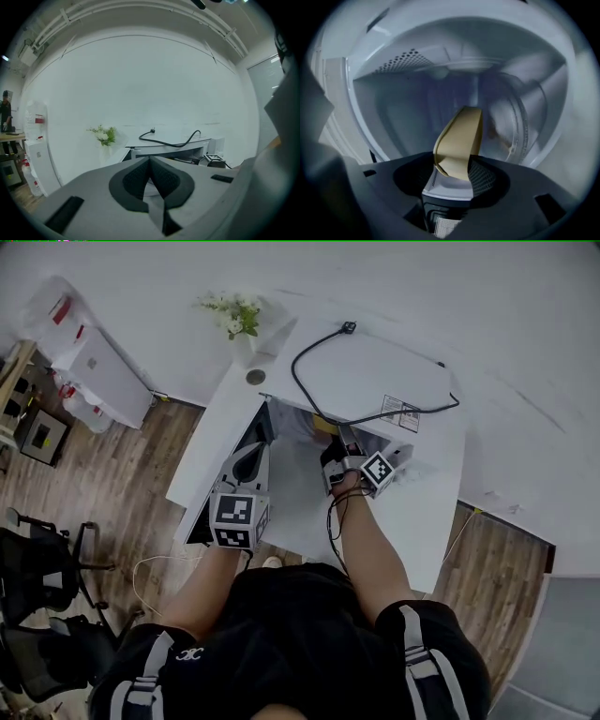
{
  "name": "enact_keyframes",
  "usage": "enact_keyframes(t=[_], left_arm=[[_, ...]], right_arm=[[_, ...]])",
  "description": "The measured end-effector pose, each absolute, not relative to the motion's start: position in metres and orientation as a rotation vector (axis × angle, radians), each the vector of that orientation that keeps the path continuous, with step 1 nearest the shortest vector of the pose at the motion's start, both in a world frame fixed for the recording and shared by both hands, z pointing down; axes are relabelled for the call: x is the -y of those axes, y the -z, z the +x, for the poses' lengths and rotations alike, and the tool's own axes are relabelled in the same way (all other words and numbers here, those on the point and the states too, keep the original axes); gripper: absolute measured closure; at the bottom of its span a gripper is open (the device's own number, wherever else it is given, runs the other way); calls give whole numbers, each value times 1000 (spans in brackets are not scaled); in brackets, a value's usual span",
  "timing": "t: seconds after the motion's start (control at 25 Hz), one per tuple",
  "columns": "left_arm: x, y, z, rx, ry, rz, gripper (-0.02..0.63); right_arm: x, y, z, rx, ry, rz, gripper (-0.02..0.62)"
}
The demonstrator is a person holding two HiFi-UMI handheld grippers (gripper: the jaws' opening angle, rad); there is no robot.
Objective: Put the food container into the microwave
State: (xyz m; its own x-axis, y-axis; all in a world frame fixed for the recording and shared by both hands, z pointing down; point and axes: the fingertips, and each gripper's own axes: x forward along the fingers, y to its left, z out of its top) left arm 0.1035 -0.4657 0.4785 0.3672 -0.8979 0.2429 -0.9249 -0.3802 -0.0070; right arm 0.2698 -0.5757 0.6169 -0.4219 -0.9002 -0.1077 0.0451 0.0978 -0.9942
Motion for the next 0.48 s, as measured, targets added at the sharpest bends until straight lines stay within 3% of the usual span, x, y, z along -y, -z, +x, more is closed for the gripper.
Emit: enact_keyframes(t=[0.48], left_arm=[[481,-483,107,1656,-315,2492,595]], right_arm=[[598,-640,266,-1517,1515,-978,357]])
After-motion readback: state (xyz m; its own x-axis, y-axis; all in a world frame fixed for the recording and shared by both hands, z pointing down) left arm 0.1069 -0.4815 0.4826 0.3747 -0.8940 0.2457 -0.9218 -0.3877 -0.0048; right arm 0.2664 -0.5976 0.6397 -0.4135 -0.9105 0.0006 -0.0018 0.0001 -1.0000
